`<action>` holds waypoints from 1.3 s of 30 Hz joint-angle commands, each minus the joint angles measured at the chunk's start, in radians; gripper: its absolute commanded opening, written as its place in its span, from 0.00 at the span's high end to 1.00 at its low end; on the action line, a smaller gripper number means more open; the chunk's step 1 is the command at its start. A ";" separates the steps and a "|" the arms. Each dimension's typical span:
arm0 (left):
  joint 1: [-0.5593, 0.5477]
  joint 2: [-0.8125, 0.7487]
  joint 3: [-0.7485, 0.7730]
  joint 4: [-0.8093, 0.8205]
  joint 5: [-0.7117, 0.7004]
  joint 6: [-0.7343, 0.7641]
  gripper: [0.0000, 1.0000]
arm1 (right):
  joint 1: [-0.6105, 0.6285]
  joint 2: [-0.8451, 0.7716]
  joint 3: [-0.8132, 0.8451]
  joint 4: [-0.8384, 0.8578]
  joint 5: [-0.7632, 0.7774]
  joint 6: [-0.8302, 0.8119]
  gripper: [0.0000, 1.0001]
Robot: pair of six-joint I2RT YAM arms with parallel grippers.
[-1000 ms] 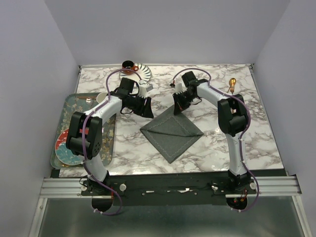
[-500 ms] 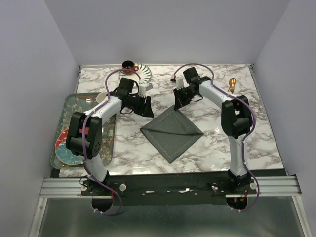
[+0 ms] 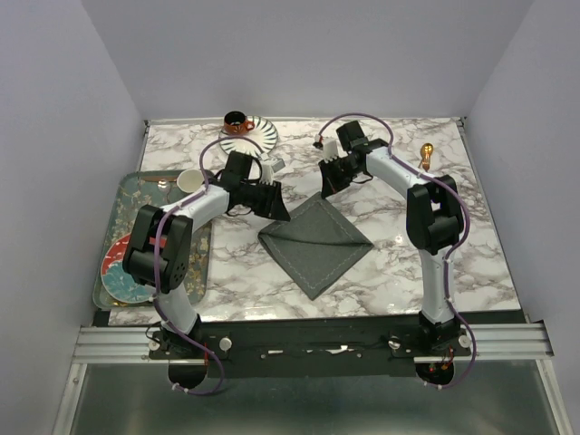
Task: Fold the napkin into a case and place the utensils inside
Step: Smooth out the upper triangle-folded napkin at the center of the board.
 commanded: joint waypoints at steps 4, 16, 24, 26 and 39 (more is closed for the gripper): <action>-0.031 0.016 -0.023 0.159 0.059 -0.171 0.68 | -0.002 0.023 0.037 0.031 -0.026 -0.028 0.99; -0.043 0.035 -0.057 0.231 0.051 -0.246 0.73 | 0.009 0.028 0.029 0.031 -0.046 -0.044 0.99; -0.063 0.073 -0.103 0.256 0.056 -0.292 0.78 | 0.009 0.034 0.037 0.030 -0.041 -0.044 0.99; -0.065 0.094 -0.112 0.279 0.046 -0.291 0.79 | 0.011 0.034 0.037 0.030 -0.039 -0.042 0.99; -0.060 0.248 -0.144 0.308 0.037 -0.343 0.88 | 0.012 0.025 0.034 0.033 -0.044 -0.016 0.99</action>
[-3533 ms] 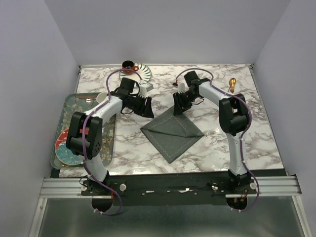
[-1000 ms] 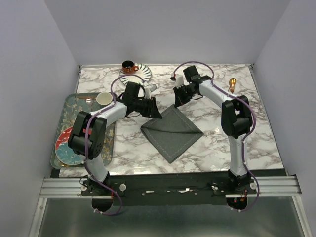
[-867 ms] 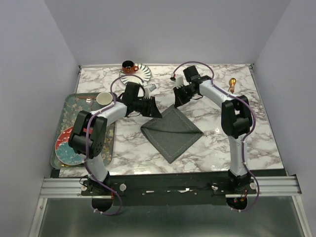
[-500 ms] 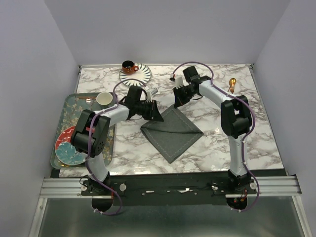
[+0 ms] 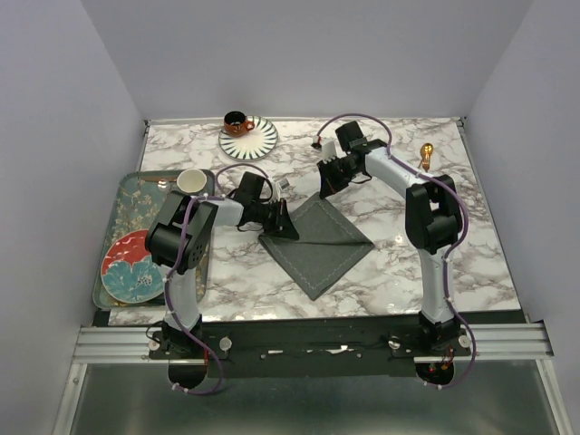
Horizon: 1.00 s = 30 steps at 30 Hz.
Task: Fold the napkin into a case and place the utensils inside
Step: Smooth out the upper triangle-folded napkin at the center of the board.
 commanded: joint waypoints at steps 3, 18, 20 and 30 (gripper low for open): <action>0.003 0.063 -0.033 0.013 -0.009 -0.017 0.90 | 0.008 -0.015 0.030 0.017 -0.023 0.041 0.86; 0.015 0.075 -0.046 0.023 -0.016 -0.036 0.92 | 0.005 -0.300 -0.352 0.112 -0.488 0.356 0.29; 0.015 0.081 -0.044 0.021 -0.015 -0.034 0.92 | 0.026 -0.294 -0.416 0.179 -0.535 0.412 0.29; 0.015 0.117 -0.013 -0.002 -0.016 -0.005 0.93 | 0.080 -0.192 -0.559 0.463 -0.549 0.598 0.29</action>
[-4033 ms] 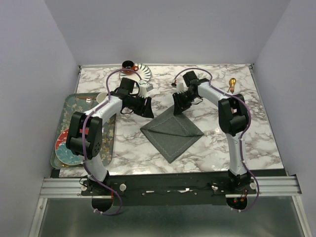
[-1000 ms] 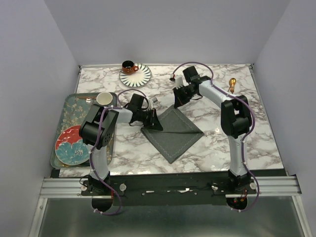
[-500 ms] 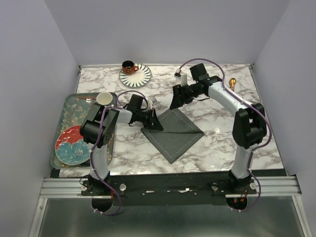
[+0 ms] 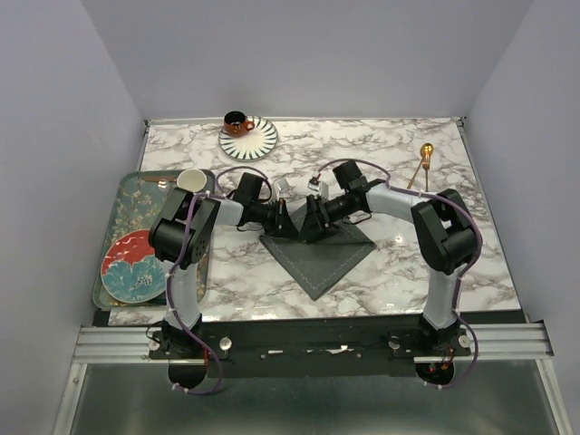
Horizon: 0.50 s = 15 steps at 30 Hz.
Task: Fold the napkin into a case and place the utensils inside
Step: Smooth out the upper triangle-folded napkin at the center of the board.
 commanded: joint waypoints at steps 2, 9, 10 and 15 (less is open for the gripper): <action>0.001 0.067 -0.014 -0.073 -0.096 0.064 0.93 | -0.012 0.083 -0.028 0.180 -0.044 0.104 0.29; 0.016 0.081 -0.011 -0.093 -0.091 0.090 0.94 | -0.078 0.134 -0.103 0.200 -0.061 0.088 0.30; 0.019 0.081 -0.011 -0.094 -0.093 0.088 0.94 | -0.086 0.135 -0.117 0.200 -0.063 0.085 0.30; 0.042 0.082 -0.011 -0.127 -0.093 0.105 0.95 | -0.135 0.123 -0.199 0.197 -0.064 0.065 0.30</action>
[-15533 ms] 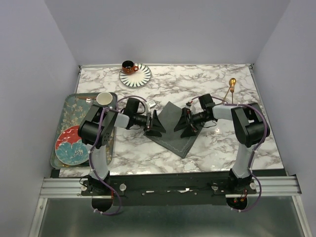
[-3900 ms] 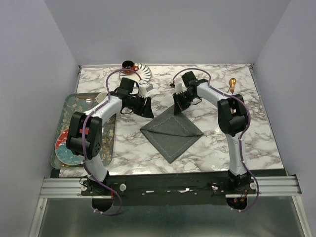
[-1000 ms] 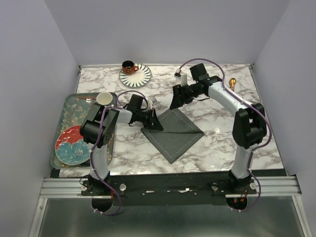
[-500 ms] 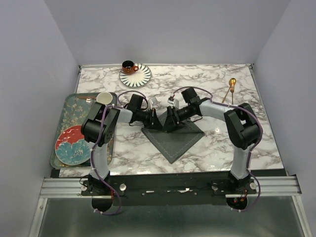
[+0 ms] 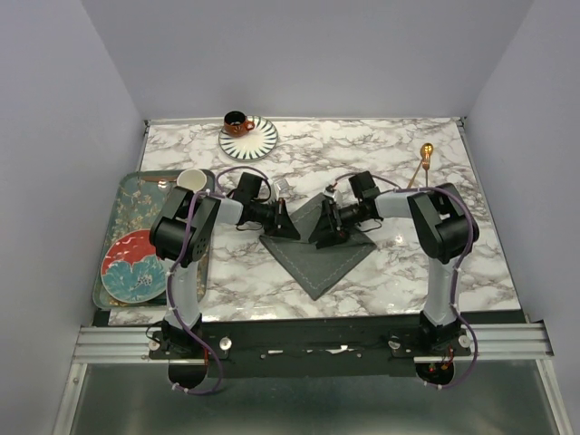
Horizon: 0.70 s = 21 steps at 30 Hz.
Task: Fold the napkin into a case and place the utensils inside
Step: Smooth out the upper triangle-folded napkin at the center of the board.
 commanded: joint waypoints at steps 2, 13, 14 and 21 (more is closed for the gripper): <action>0.034 0.061 -0.029 -0.132 -0.130 0.100 0.95 | -0.074 0.000 -0.100 -0.005 0.008 -0.035 0.30; 0.058 0.059 -0.052 -0.147 -0.138 0.121 0.96 | -0.194 -0.045 -0.166 -0.092 -0.010 -0.103 0.30; 0.060 0.061 -0.052 -0.147 -0.141 0.121 0.96 | -0.201 -0.045 -0.166 -0.094 -0.016 -0.101 0.30; 0.060 0.062 -0.053 -0.150 -0.150 0.130 0.97 | -0.260 -0.025 -0.175 -0.103 -0.058 -0.081 0.36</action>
